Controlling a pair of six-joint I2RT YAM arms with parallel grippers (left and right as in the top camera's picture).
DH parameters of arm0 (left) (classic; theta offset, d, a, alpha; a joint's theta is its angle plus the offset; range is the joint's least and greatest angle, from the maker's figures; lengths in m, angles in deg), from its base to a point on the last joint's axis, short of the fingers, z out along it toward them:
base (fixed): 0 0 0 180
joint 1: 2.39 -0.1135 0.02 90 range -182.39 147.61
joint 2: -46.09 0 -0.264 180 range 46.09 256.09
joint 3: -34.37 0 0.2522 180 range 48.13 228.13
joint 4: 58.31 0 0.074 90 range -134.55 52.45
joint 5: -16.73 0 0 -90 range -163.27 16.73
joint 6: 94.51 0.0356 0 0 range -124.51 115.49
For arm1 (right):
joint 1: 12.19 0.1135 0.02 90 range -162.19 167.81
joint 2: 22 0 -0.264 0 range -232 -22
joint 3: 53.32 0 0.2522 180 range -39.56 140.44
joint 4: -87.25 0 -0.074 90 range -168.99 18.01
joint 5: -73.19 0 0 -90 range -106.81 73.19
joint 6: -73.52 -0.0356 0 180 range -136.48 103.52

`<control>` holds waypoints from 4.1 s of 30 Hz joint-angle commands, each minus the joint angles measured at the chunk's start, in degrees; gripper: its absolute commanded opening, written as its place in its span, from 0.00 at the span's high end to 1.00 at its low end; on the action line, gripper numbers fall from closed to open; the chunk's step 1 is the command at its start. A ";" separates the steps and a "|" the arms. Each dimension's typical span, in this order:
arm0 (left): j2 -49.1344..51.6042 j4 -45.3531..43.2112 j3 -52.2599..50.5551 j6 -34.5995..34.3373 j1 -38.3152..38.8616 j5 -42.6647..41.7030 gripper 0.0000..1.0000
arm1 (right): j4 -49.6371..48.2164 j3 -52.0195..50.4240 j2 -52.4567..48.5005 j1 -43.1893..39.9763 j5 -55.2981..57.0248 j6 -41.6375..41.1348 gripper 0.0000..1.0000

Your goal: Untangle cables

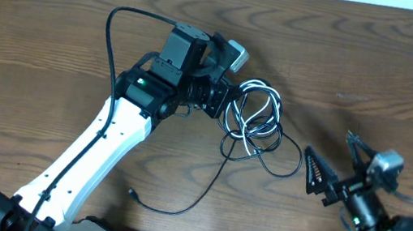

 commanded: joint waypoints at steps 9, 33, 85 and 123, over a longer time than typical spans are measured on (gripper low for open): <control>-1.20 6.40 0.42 0.98 -0.11 -1.44 0.92 | -16.52 11.47 -34.67 0.24 -40.83 -3.43 0.00; -1.20 9.05 0.42 2.93 4.74 -8.02 0.92 | -11.39 11.41 -43.80 0.94 -38.25 8.33 0.53; -1.20 7.78 0.42 -18.05 4.70 22.84 0.93 | -6.49 11.41 -43.87 0.94 -32.04 9.62 0.99; -1.16 10.45 0.42 0.09 4.76 -3.52 0.93 | -3.43 11.41 -43.85 0.96 -33.09 17.49 0.26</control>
